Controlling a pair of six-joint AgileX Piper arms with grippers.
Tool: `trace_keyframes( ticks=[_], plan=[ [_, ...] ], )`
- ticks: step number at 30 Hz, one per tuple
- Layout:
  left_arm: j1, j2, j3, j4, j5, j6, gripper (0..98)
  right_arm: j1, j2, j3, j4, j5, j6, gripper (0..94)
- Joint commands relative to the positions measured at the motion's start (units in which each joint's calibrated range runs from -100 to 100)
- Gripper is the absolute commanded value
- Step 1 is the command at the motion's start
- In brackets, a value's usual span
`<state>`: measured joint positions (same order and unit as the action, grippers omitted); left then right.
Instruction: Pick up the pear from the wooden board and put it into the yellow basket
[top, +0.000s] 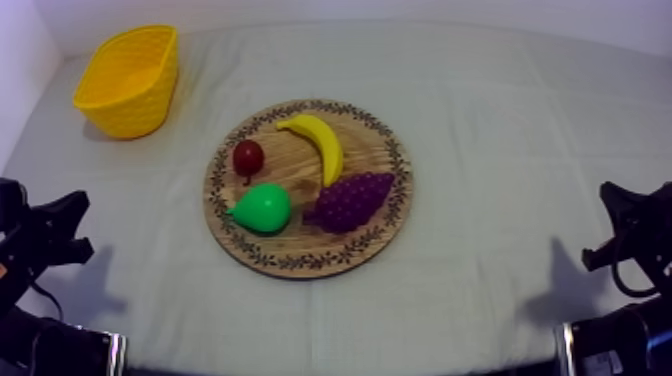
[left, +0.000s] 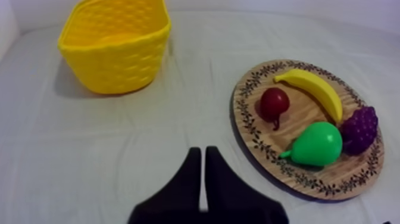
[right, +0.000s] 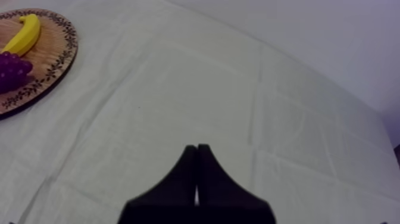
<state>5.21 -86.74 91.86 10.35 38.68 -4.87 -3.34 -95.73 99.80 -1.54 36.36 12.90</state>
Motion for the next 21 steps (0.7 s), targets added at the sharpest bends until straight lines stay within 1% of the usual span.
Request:
trace_keyframes(
  ticks=[1,6,12,17,21],
  plan=[
    [0.31,4.64,-3.37,0.46,2.20,-0.76,0.0,-0.03,-0.03,-0.02,0.05,0.02,0.02,0.4],
    [0.76,11.50,-9.23,2.36,6.92,-3.15,0.0,-0.03,-0.03,-0.02,0.05,0.02,0.06,0.4],
    [2.48,20.27,-16.47,2.98,12.43,-3.57,0.0,-0.03,-0.03,-0.02,0.05,0.02,0.04,0.4],
    [3.69,27.88,-23.26,2.45,17.23,-3.16,0.0,-0.03,-0.03,-0.02,0.05,0.02,0.04,0.4],
    [5.00,34.30,-30.59,0.84,22.57,-1.67,0.0,-0.03,-0.03,-0.02,0.05,0.02,0.06,0.4]
  ],
)
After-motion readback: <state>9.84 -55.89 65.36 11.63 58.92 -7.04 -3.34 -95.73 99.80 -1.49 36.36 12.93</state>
